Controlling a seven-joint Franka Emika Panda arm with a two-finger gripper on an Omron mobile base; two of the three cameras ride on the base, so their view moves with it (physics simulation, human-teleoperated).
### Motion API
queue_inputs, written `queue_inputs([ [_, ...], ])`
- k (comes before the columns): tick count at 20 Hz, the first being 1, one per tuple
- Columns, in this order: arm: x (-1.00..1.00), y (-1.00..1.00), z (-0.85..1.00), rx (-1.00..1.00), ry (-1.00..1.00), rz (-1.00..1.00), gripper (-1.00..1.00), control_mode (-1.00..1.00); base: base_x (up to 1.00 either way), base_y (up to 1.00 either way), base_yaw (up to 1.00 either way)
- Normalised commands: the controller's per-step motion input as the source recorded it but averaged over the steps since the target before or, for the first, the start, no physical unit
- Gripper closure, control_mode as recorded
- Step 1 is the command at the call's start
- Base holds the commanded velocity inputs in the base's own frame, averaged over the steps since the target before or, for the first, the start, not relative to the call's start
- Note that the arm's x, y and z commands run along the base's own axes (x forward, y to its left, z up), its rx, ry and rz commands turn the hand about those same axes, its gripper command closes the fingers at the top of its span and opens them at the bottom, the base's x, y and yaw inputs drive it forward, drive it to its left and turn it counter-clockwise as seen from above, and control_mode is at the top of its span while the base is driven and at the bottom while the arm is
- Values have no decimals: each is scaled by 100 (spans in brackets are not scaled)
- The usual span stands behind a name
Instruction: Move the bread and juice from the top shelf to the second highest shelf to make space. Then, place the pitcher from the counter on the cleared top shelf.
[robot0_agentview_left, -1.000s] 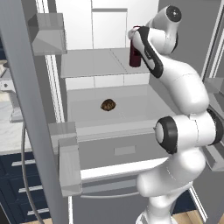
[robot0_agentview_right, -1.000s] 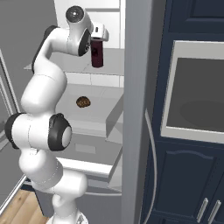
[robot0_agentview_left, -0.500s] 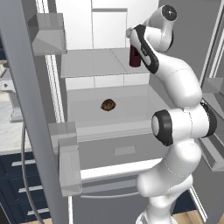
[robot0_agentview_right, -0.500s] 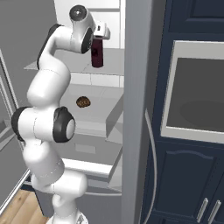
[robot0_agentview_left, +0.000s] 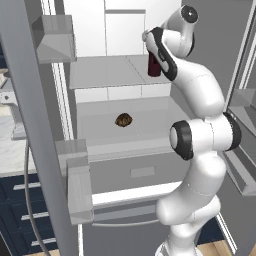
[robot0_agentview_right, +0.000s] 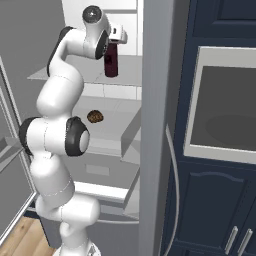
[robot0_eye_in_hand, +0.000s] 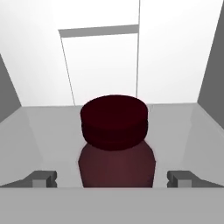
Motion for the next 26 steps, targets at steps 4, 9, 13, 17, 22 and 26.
queue_inputs([
  [4,19,0,0,0,-1,0,-100,-100,0,0,0],
  [9,18,0,-1,0,-1,0,100,-100,0,0,0],
  [13,18,0,-4,0,0,0,100,-100,0,0,0],
  [17,15,0,-9,0,0,0,100,-100,0,0,0],
  [22,1,0,0,0,0,0,100,-100,0,0,0],
  [26,-13,1,0,0,0,0,100,-100,0,0,0],
])
